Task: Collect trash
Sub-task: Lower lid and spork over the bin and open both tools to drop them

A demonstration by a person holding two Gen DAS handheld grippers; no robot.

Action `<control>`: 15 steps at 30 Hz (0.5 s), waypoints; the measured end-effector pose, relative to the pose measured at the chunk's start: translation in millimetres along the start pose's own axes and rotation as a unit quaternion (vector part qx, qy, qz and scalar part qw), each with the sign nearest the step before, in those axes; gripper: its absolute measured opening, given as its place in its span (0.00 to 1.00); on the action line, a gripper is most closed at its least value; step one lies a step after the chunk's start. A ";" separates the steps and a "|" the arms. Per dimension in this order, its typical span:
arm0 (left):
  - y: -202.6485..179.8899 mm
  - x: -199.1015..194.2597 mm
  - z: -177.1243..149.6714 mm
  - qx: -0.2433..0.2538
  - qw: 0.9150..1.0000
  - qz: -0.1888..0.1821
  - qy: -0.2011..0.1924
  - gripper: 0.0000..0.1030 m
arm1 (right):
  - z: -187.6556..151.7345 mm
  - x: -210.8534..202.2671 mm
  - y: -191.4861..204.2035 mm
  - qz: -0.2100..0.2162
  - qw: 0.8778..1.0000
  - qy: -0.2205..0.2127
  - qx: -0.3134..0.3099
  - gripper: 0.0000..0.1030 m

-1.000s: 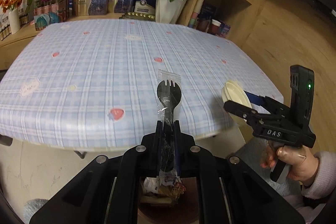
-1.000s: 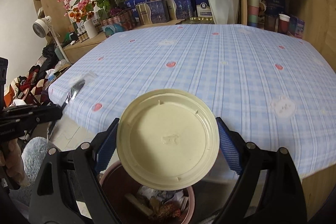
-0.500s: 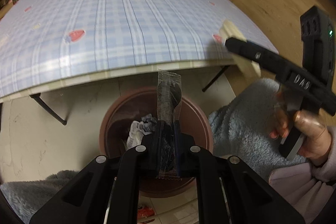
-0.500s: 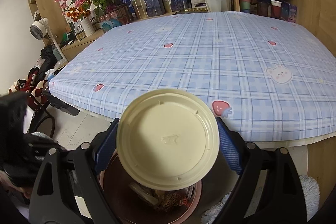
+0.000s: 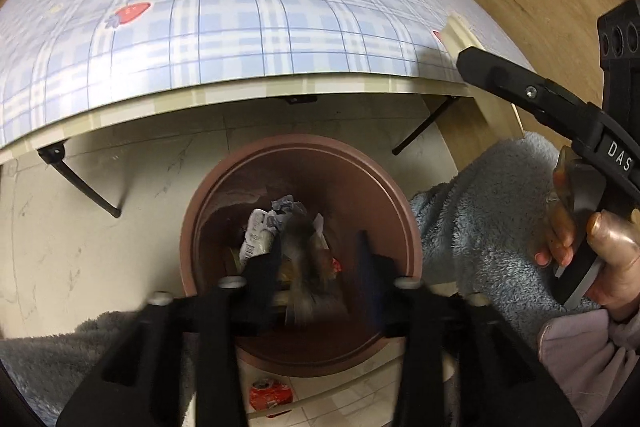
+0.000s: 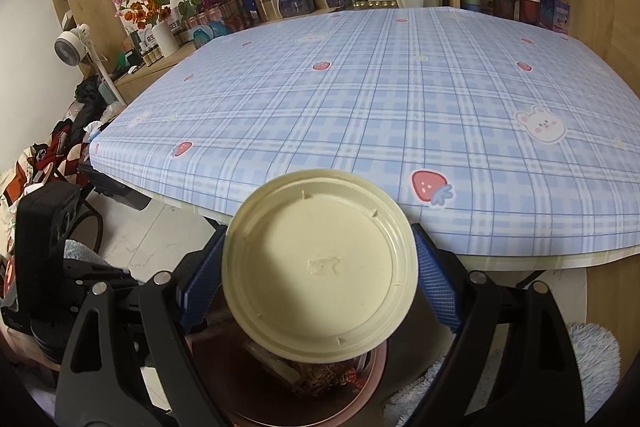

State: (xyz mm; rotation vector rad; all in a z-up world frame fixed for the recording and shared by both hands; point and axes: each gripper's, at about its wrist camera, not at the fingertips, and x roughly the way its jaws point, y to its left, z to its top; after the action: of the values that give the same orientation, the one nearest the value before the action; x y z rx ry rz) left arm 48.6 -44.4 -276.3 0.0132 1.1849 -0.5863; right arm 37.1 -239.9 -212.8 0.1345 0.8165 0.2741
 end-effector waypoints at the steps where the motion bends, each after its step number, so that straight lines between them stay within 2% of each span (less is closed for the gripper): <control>1: 0.5 -2.5 0.3 -0.002 1.000 0.003 -0.005 0.54 | -0.3 0.6 1.0 0.000 1.000 0.001 -0.002 0.83; 2: 1.3 -5.0 0.6 -0.005 1.000 0.006 -0.010 0.56 | -0.4 0.8 2.5 -0.001 1.000 0.001 -0.006 0.83; 4: 6.0 -15.5 2.4 -0.022 0.999 0.015 -0.033 0.70 | -0.7 2.2 4.0 -0.002 1.000 0.003 -0.012 0.83; 7: 17.5 -35.7 3.2 -0.056 0.995 0.026 -0.082 0.80 | -2.3 4.0 7.2 -0.003 1.000 0.006 -0.021 0.83; 11: 31.7 -61.4 3.7 -0.098 0.983 0.048 -0.146 0.88 | -4.0 7.7 13.6 -0.006 0.999 0.011 -0.037 0.83; 15: 42.1 -78.2 3.7 -0.122 0.973 0.075 -0.183 0.92 | -6.8 11.0 22.9 -0.007 0.998 0.017 -0.058 0.84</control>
State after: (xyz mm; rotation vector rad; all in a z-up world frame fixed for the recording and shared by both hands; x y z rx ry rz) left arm 50.9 23.4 -218.9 -0.2067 0.8796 -0.2902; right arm 35.0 -214.6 -220.0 0.0149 0.8320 0.3112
